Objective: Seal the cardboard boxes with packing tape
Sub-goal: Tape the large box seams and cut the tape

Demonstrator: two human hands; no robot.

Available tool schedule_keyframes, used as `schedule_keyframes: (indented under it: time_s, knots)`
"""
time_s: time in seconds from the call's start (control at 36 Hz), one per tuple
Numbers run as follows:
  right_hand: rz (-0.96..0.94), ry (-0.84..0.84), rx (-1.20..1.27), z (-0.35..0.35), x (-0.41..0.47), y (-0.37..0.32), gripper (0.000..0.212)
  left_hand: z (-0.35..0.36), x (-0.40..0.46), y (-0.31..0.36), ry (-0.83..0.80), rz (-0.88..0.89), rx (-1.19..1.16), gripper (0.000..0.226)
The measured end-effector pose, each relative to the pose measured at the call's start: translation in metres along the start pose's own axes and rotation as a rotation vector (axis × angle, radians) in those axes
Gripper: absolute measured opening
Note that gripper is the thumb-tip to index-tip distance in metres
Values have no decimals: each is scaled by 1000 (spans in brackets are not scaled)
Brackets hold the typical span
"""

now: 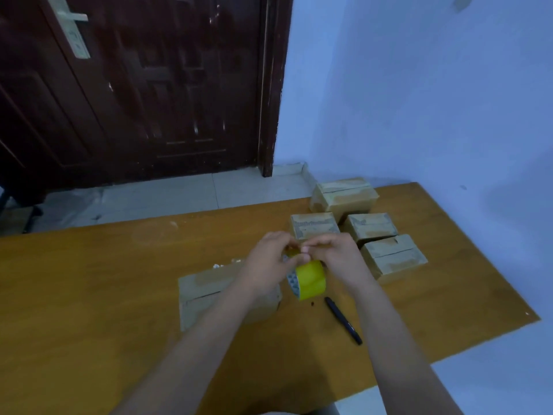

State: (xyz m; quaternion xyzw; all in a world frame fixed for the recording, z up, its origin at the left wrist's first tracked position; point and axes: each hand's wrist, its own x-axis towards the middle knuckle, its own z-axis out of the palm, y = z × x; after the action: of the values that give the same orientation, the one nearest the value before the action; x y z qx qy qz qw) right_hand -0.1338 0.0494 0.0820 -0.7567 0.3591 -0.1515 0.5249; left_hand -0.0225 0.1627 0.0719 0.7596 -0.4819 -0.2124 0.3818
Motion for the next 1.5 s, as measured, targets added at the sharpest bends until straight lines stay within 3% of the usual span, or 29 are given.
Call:
schedule_keyframes:
  time_s: [0.11,0.19,0.28,0.36,0.44,0.5,0.56,0.61,0.69,0.81,0.92,1.06,1.17,1.31,1.5]
  knots:
    - [-73,74,-67,1,3,-17,8,-5,12,8,105,-44,-39,23]
    - [-103,151,-68,4,3,-21,9,-10,14,14,167,-16,-16,32]
    - [-95,208,-7,9,-6,-31,27,-14,20,9,184,-14,-10,40]
    - [-27,223,153,5,-20,-39,46,-21,27,1,184,-184,-275,35]
    - [-144,81,185,-4,-34,-40,26,-29,30,1,25,-464,-709,24]
    - [-202,-73,217,-8,-39,-36,21,-31,31,0,-144,-550,-793,21]
    - [-200,-167,200,-7,-41,-34,20,-32,35,-4,-184,-555,-730,22]
    - [-146,-187,122,-1,-42,-31,25,-35,46,-10,-69,-502,-604,23]
    - [35,-96,-85,15,-45,-16,50,-43,67,-25,96,-420,-478,29]
    - [133,-69,-215,29,-56,8,49,-27,70,-54,-31,-363,-115,33]
    - [160,-75,-255,42,-61,32,50,-1,55,-75,-54,-365,55,28]
    - [293,-140,-189,63,-61,49,34,19,47,-95,58,-394,-7,25]
    - [318,-109,-153,66,-55,53,41,24,50,-104,89,-401,-47,25]
    - [323,-93,-338,68,-48,55,45,27,54,-110,126,-428,-132,33]
    - [328,-107,-331,74,-42,65,41,27,58,-116,141,-458,-181,24]
